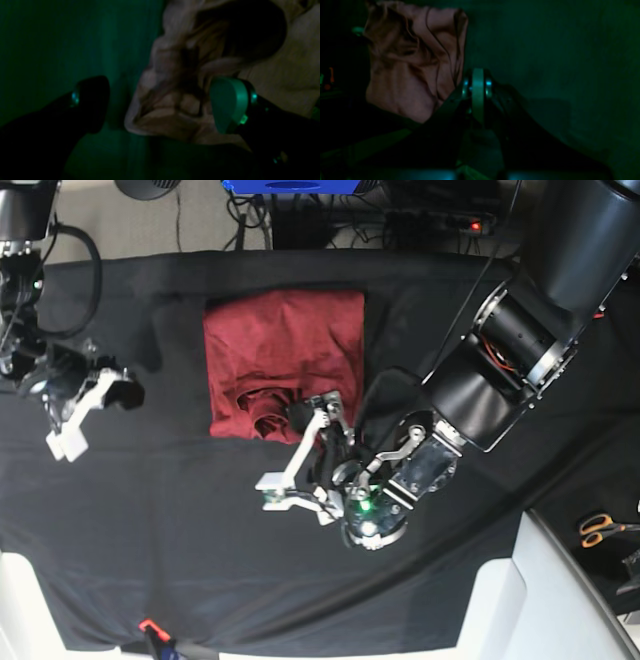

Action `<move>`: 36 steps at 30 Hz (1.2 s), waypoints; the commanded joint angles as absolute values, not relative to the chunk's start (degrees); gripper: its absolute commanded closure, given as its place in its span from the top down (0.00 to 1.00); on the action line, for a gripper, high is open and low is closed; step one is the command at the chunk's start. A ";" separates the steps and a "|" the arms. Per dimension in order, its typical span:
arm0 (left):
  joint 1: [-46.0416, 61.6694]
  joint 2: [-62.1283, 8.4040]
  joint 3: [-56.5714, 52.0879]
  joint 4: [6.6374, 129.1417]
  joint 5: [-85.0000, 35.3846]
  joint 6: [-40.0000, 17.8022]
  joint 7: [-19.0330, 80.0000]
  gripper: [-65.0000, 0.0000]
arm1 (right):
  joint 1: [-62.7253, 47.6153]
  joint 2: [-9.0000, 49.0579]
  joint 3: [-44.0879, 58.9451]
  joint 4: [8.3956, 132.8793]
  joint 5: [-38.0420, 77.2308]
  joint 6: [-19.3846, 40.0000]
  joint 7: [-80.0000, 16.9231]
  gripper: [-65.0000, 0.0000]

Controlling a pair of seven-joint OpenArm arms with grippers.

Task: Fold the T-shirt properly
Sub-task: 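Tuck and smooth the bunched hem fabric with the left gripper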

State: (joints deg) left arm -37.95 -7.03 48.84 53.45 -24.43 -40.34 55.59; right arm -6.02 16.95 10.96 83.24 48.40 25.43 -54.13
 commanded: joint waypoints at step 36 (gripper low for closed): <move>-28.00 -11.56 29.32 73.54 -13.05 -40.00 62.64 0.34 | -5.05 17.89 6.99 84.44 49.45 25.71 -53.05 0.00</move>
